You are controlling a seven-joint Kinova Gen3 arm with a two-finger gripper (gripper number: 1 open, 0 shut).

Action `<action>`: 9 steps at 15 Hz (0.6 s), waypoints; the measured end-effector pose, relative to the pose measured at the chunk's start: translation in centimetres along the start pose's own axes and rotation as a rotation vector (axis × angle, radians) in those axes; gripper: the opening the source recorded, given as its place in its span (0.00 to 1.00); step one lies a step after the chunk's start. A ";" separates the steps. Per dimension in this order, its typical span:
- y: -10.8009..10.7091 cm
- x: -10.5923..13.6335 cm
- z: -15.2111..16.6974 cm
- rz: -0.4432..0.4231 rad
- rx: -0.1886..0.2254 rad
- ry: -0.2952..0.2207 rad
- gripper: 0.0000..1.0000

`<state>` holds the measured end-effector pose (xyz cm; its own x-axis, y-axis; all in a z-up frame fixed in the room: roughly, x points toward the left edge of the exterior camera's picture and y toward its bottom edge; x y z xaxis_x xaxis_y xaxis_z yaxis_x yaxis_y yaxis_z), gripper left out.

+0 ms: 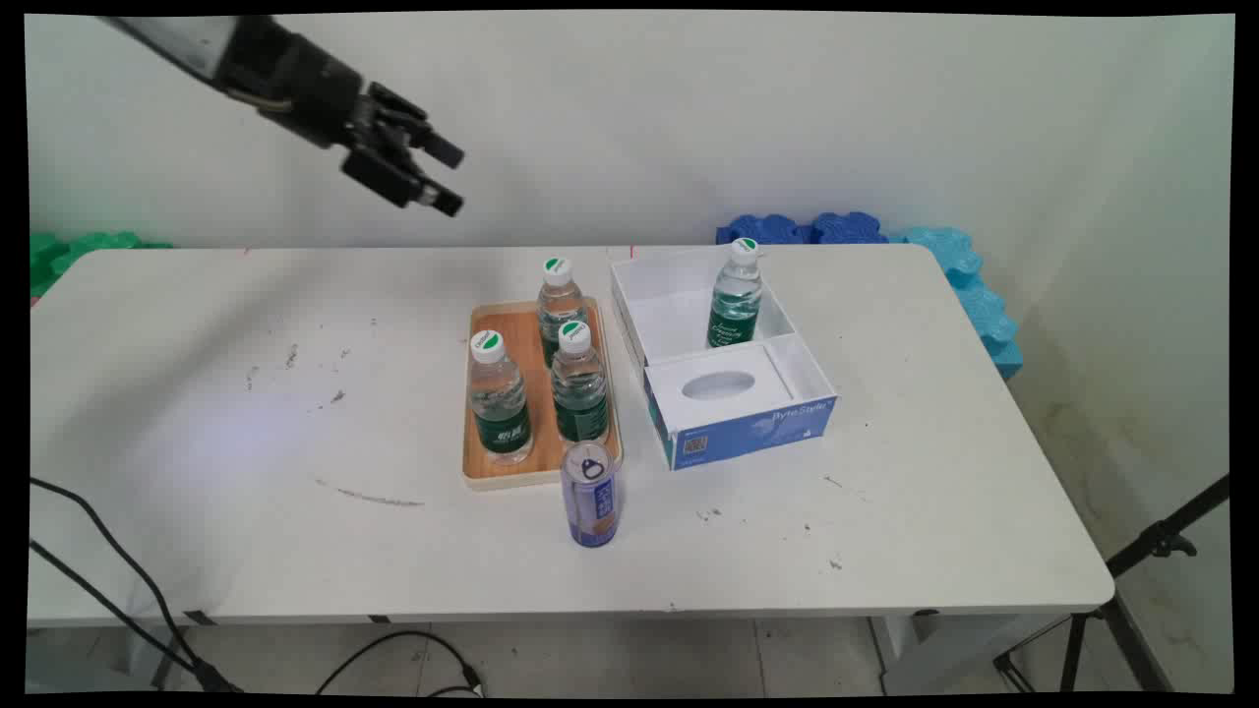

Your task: Pick up the green bottle from the white box

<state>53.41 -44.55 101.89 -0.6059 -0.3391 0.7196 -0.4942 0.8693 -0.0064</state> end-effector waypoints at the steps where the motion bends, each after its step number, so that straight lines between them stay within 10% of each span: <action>1: 0.2 0.8 1.1 -0.002 0.004 0.000 1.00; 9: 0.8 5.9 12.6 0.008 0.011 -0.042 1.00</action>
<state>41.60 -50.38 97.39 -0.6355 -0.3468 0.6899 -0.4956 0.8683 -0.0199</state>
